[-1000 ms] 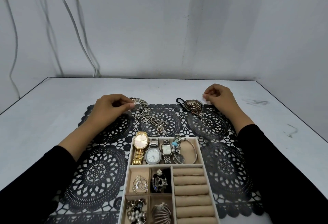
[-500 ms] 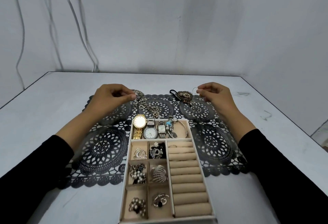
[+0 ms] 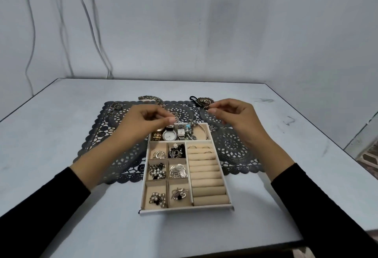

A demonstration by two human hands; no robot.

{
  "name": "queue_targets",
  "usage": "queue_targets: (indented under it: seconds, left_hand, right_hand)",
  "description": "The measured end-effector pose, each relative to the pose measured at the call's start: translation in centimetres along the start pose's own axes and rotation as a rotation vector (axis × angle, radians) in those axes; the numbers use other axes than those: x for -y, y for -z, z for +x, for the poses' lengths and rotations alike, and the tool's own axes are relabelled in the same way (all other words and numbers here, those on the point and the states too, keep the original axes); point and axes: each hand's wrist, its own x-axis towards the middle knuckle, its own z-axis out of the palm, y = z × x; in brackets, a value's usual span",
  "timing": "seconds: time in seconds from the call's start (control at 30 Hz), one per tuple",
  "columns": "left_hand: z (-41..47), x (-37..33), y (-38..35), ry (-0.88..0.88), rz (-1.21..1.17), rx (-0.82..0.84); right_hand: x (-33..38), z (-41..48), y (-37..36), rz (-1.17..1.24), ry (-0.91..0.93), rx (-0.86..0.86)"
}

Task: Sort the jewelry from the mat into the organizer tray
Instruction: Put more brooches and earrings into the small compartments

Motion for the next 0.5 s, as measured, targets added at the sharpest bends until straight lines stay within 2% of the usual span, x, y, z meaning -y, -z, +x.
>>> queue_targets:
  seconds: [0.13,0.5]
  left_hand:
    - [-1.9,-0.4,-1.4,0.028,-0.135,0.037]
    - [-3.3,-0.9,-3.2,-0.073,0.03,0.03]
  right_hand:
    - [0.0,-2.2,0.0,-0.04,0.044,0.056]
    - [-0.7,-6.2,0.8,-0.144,-0.002,0.26]
